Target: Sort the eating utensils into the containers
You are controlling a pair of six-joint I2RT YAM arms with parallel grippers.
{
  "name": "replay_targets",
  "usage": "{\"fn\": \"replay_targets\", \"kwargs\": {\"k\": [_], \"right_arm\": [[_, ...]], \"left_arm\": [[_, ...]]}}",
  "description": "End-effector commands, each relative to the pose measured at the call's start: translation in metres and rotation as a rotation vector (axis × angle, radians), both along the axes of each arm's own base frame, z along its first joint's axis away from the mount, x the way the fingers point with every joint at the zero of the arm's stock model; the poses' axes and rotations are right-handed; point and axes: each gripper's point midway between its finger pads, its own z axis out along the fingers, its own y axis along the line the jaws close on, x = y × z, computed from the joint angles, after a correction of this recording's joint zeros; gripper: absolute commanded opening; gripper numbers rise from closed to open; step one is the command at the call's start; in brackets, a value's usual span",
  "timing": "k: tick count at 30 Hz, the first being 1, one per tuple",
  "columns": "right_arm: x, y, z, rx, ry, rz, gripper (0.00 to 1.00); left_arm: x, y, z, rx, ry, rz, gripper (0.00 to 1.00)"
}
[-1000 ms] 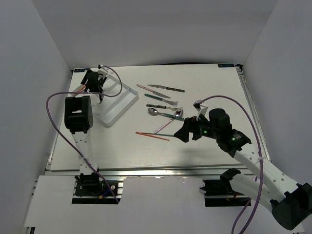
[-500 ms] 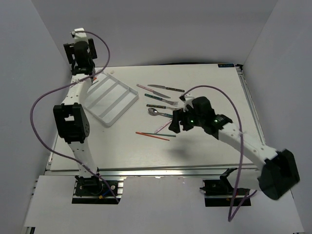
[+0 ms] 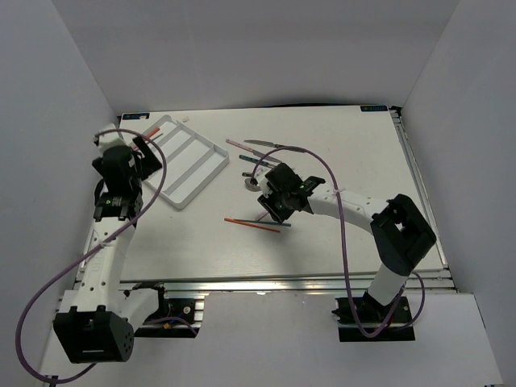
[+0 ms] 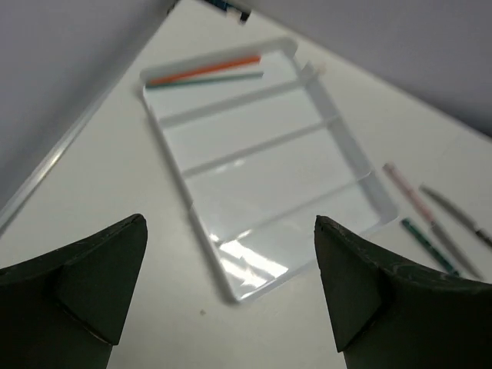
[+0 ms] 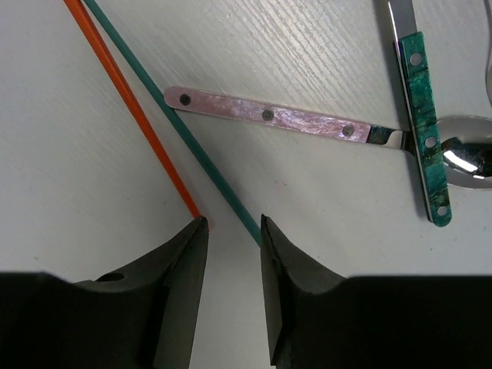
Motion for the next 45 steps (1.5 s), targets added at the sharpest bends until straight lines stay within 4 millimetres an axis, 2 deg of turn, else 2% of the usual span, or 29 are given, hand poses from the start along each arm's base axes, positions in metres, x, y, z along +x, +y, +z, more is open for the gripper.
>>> {"fn": "replay_targets", "kwargs": {"k": [1, 2, 5, 7, 8, 12, 17, 24, 27, 33, 36, 37, 39, 40, 41, 44, 45], "right_arm": [[0.007, 0.0, 0.005, -0.057, -0.044, 0.108, 0.39], [0.004, -0.001, 0.002, -0.07, -0.035, 0.143, 0.38], [-0.003, -0.004, -0.012, -0.097, -0.01, 0.205, 0.38], [-0.002, -0.006, -0.021, -0.117, -0.008, 0.222, 0.37], [-0.002, -0.006, -0.023, -0.122, -0.007, 0.228, 0.36], [0.002, -0.003, -0.032, -0.137, -0.003, 0.248, 0.36], [0.009, -0.006, -0.053, -0.194, -0.004, 0.254, 0.34], [0.002, -0.007, -0.067, -0.213, 0.038, 0.289, 0.08], [0.003, -0.005, -0.065, -0.212, 0.028, 0.294, 0.03], [0.012, 0.01, -0.036, -0.142, -0.049, 0.289, 0.0], [0.02, 0.018, -0.006, -0.078, -0.113, 0.266, 0.0], [0.023, 0.021, 0.015, -0.037, -0.157, 0.253, 0.0], [0.026, 0.024, 0.036, 0.013, -0.203, 0.223, 0.0], [0.031, 0.027, 0.059, 0.071, -0.246, 0.173, 0.0], [0.033, 0.029, 0.07, 0.105, -0.256, 0.142, 0.0], [0.034, 0.036, 0.104, 0.25, -0.234, 0.02, 0.0], [0.036, 0.038, 0.111, 0.297, -0.219, -0.037, 0.0]], "left_arm": [[-0.015, -0.013, -0.065, -0.005, 0.156, -0.072, 0.98], [-0.02, -0.017, -0.075, -0.012, 0.168, -0.089, 0.98], [-0.025, -0.021, -0.086, -0.019, 0.186, -0.111, 0.98], [-0.025, -0.021, -0.084, -0.016, 0.181, -0.116, 0.98], [-0.024, -0.033, -0.083, -0.014, 0.175, -0.154, 0.98], [-0.024, -0.035, -0.081, -0.017, 0.16, -0.169, 0.98], [-0.024, -0.04, -0.084, -0.025, 0.16, -0.193, 0.98], [-0.024, -0.04, -0.086, -0.024, 0.163, -0.196, 0.98], [-0.024, -0.04, -0.085, -0.025, 0.16, -0.196, 0.98], [-0.024, -0.042, -0.086, -0.03, 0.162, -0.2, 0.98], [-0.023, -0.048, -0.081, -0.048, 0.145, -0.233, 0.98], [-0.021, -0.052, -0.079, -0.058, 0.133, -0.25, 0.98], [-0.019, -0.068, -0.073, -0.105, 0.11, -0.327, 0.98], [-0.016, -0.079, -0.065, -0.127, 0.077, -0.377, 0.98], [-0.017, -0.097, -0.06, -0.172, 0.056, -0.47, 0.98], [-0.015, -0.133, -0.036, -0.313, -0.063, -0.62, 0.98], [-0.021, -0.154, -0.029, -0.412, -0.082, -0.699, 0.98]]}}
